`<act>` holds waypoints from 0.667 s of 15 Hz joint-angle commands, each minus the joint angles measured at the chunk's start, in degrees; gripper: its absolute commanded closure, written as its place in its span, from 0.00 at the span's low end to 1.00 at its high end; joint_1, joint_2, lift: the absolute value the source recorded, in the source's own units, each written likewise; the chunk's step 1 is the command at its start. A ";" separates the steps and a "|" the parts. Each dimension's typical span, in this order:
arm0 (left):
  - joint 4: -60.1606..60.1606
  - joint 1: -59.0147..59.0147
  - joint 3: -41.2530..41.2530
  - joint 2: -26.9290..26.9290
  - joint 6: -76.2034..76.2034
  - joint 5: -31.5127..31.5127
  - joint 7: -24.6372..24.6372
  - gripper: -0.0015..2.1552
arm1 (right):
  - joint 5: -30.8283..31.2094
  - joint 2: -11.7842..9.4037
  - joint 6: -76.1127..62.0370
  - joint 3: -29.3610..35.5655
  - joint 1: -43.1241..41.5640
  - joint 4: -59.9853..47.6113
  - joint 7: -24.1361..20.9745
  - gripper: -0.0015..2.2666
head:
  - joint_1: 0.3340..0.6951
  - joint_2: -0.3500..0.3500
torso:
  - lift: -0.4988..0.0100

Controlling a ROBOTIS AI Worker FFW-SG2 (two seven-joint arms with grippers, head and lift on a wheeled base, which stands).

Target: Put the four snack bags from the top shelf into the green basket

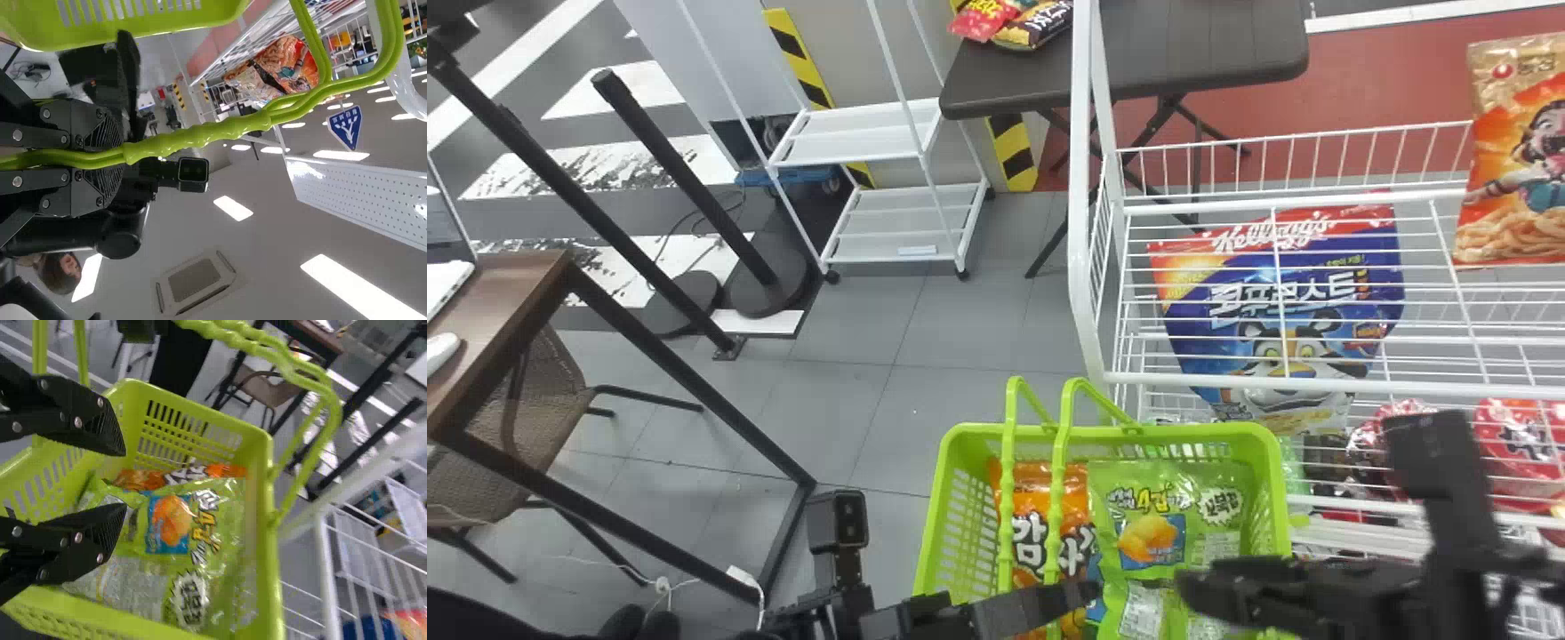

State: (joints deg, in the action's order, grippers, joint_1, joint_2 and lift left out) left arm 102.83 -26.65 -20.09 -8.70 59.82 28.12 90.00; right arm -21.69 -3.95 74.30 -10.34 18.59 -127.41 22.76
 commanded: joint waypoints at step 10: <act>-0.18 -0.33 -0.13 -0.09 -0.09 0.53 0.57 1.00 | 18.62 0.34 -31.45 13.33 -23.69 24.84 -7.65 0.02 | 1.00 0.46 | 0.98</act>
State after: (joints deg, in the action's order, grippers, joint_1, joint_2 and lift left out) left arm 102.71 -26.93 -20.22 -8.80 59.73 28.61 90.00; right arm -5.94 -3.61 44.28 2.97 -1.67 -107.46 15.76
